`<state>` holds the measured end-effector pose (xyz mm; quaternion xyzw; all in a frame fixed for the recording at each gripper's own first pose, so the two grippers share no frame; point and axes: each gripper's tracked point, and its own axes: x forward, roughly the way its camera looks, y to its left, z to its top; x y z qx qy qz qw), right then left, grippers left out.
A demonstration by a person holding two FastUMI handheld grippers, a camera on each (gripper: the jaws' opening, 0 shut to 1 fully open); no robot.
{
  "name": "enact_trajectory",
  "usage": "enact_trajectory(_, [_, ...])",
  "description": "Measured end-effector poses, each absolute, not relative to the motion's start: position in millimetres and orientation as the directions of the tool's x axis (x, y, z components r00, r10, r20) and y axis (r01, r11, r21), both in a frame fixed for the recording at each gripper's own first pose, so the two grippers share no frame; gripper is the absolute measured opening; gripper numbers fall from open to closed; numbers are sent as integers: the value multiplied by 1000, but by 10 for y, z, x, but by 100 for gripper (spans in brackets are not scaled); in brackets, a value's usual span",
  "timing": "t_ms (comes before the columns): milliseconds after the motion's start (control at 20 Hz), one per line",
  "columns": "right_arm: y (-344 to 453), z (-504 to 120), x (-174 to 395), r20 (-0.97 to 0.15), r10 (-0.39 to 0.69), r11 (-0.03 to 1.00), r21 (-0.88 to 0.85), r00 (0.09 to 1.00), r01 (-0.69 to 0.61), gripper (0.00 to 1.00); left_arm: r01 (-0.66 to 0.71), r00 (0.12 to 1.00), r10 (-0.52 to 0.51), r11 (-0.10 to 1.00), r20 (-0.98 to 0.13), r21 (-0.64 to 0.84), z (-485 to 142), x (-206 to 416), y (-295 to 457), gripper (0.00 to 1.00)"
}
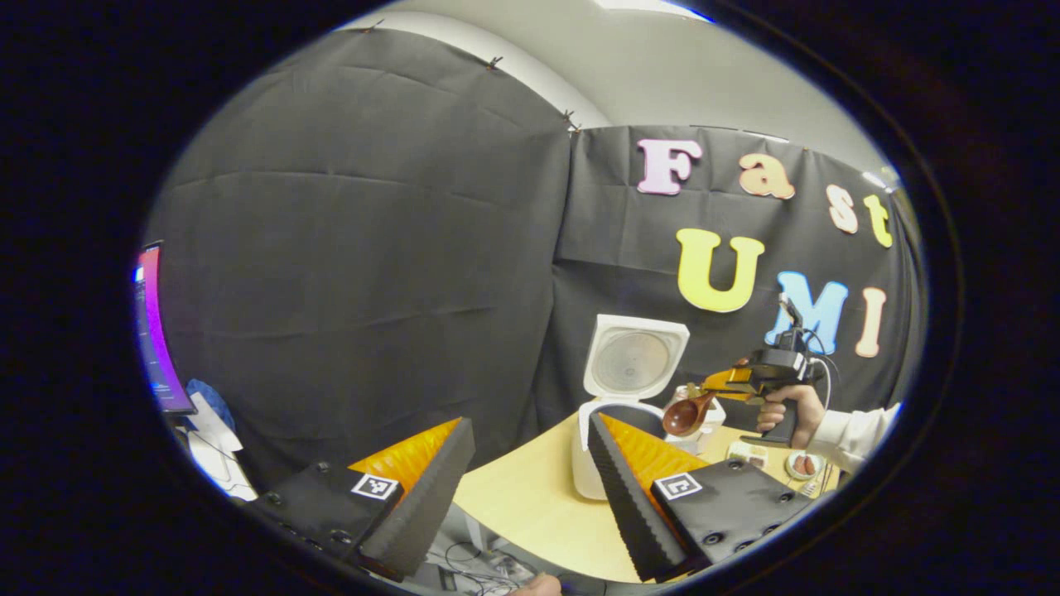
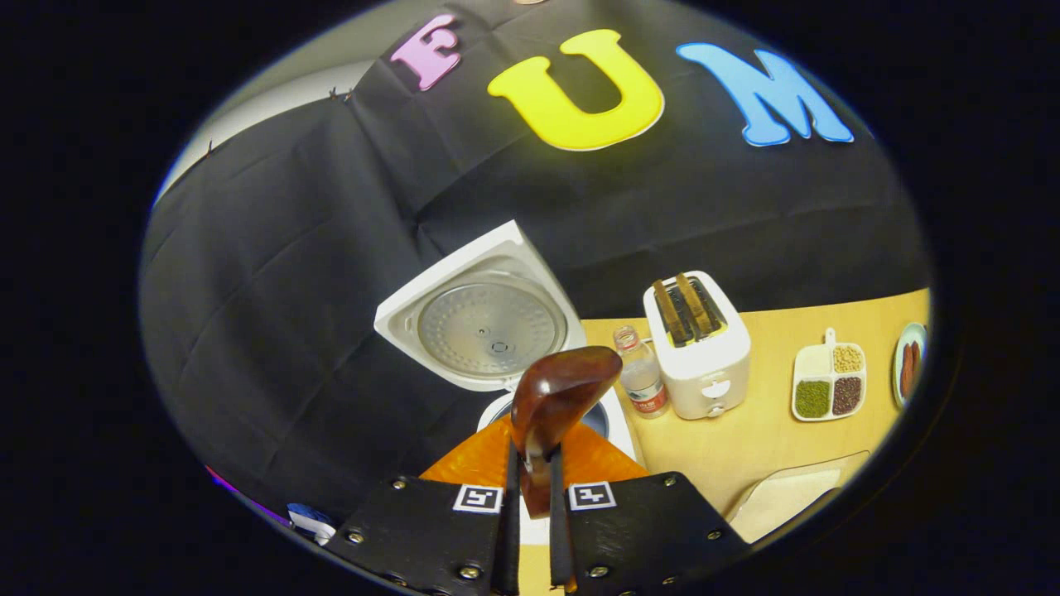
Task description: Close the left gripper, press the button to open the rice cooker; take a wooden spoon from the chopstick holder with the right hand, scoop a spoonful of rice and pour it into the rice cooker, then put the wooden spoon back into the chopstick holder.
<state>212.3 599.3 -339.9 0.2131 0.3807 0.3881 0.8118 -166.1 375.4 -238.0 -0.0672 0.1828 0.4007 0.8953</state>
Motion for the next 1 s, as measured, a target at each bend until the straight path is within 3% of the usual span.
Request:
enact_trajectory(150, [5650,-3310,2233,-451,748,651,643,487,-404,15,-688,679,636,725,-367,-17,-2408,-1534,3627,93])
enact_trajectory(450, [4209,-3280,2448,-485,607,754,601,629,-264,15,-617,755,544,779,-366,-114,-2546,-1212,3468,93])
enact_trajectory(550, [3696,-3307,2499,-493,559,779,587,666,-220,15,-592,772,516,796,-372,-124,-2550,-1081,3323,100])
enact_trajectory(700, [2966,-3474,2562,-513,496,802,580,701,-144,15,-552,797,484,827,-362,-109,-2513,-829,3070,93])
enact_trajectory(850, [2270,-3770,2629,-553,440,817,573,708,-60,15,-532,803,469,842,-368,-89,-2543,-593,2695,100])
enact_trajectory(1000, [1571,-4162,2671,-600,368,855,518,710,-6,15,-523,798,455,849,-397,-78,-2608,-374,2246,93])
